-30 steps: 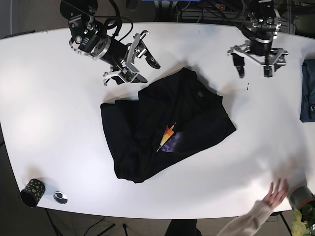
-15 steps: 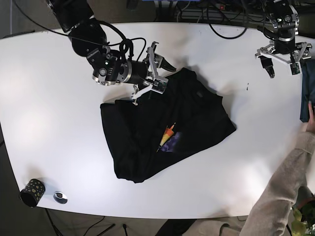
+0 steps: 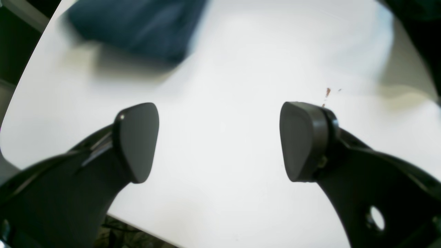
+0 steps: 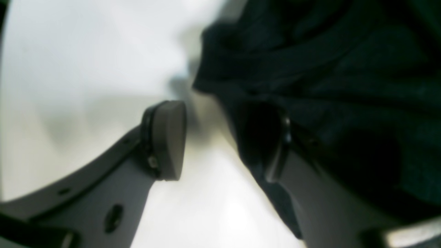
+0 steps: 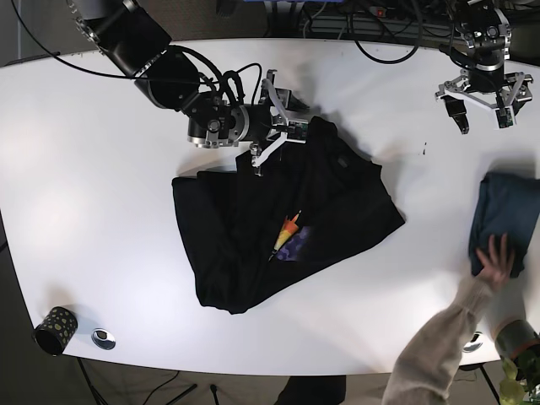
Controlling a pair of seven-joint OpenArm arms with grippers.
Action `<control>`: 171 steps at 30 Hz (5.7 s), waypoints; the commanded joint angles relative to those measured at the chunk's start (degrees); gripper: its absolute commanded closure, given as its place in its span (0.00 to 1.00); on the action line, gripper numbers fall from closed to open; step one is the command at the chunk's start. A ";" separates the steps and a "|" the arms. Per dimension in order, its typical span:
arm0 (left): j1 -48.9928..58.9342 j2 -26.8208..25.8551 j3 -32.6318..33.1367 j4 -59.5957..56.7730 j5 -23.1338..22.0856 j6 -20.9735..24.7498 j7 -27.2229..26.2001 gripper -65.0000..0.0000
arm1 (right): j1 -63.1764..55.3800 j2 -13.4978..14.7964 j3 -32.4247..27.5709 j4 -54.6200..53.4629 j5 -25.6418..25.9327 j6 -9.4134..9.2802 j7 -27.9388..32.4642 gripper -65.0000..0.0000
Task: Fold the T-shirt properly
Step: 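Lower the right gripper onto the black shirt and pinch its edge, then lift the black shirt with the right gripper and grasp another edge with the left, then stretch the black shirt between both grippers and lay it across the table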
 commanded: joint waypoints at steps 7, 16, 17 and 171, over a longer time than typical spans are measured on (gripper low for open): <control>0.10 -0.29 -0.05 0.99 0.02 0.23 1.20 0.21 | -2.58 -6.57 7.27 -0.94 -14.16 -0.03 8.11 0.51; 0.01 -0.29 0.21 0.99 -0.07 0.23 2.34 0.21 | -0.20 -8.86 10.53 -6.74 -14.25 -0.03 10.75 0.64; 0.01 -0.29 0.21 0.99 -0.07 0.23 2.34 0.21 | -0.20 -8.86 10.53 -6.91 -14.25 -0.03 11.19 0.71; -31.82 -21.74 -2.43 -22.13 0.28 -18.50 15.53 1.00 | -1.96 -13.08 66.97 15.33 6.33 -0.03 -23.27 1.00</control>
